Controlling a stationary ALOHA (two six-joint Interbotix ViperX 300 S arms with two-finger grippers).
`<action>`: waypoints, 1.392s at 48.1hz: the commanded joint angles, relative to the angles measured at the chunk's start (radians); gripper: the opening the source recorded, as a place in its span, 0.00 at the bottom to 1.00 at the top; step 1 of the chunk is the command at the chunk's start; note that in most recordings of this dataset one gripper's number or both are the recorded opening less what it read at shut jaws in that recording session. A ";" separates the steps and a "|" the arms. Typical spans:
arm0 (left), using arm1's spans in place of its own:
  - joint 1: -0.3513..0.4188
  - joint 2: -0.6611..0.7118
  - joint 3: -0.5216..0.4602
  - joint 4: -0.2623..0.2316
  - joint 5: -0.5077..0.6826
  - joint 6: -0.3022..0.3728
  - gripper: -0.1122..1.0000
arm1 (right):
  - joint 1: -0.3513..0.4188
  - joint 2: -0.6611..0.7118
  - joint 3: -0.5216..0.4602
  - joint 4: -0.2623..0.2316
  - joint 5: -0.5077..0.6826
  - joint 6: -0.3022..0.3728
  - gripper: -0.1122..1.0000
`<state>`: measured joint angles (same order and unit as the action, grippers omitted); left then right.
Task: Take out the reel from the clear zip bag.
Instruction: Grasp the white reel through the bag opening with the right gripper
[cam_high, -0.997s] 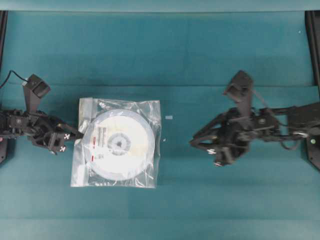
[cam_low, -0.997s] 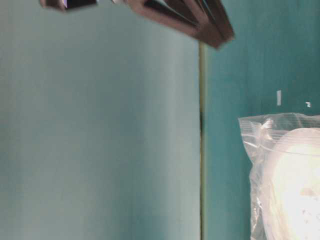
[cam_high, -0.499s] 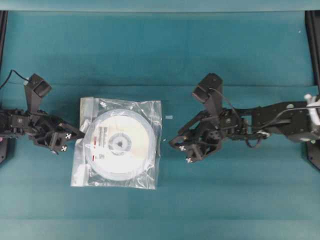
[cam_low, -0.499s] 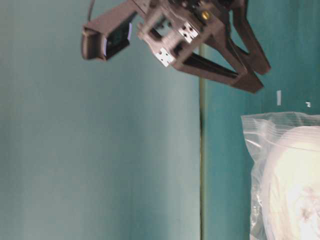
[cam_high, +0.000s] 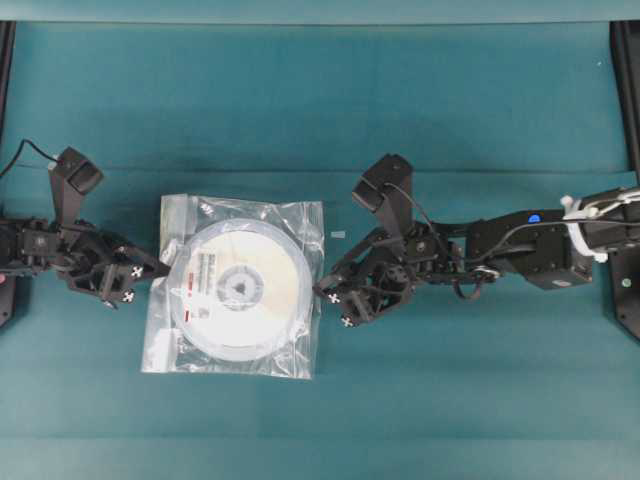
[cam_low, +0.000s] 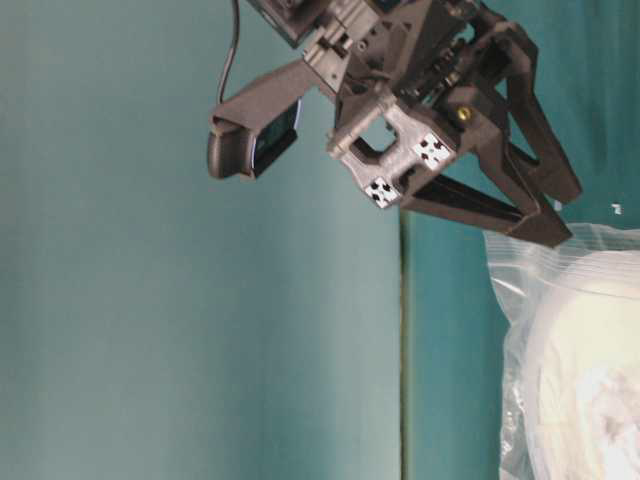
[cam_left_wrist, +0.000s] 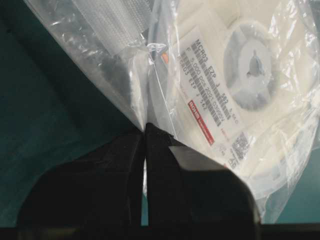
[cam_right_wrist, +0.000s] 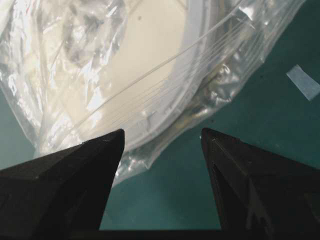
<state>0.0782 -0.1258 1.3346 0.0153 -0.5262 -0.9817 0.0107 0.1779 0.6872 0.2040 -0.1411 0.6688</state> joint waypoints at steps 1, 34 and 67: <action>0.003 -0.003 -0.011 0.002 -0.003 -0.002 0.09 | -0.002 0.003 -0.026 0.002 -0.006 0.011 0.82; 0.002 0.000 -0.020 0.002 0.023 -0.002 0.09 | -0.009 0.064 -0.077 0.006 -0.025 0.011 0.73; 0.002 0.000 -0.021 0.002 0.023 -0.002 0.09 | -0.003 0.100 -0.086 0.041 -0.015 0.018 0.72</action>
<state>0.0798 -0.1227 1.3254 0.0138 -0.5001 -0.9833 0.0000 0.2884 0.6013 0.2408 -0.1534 0.6703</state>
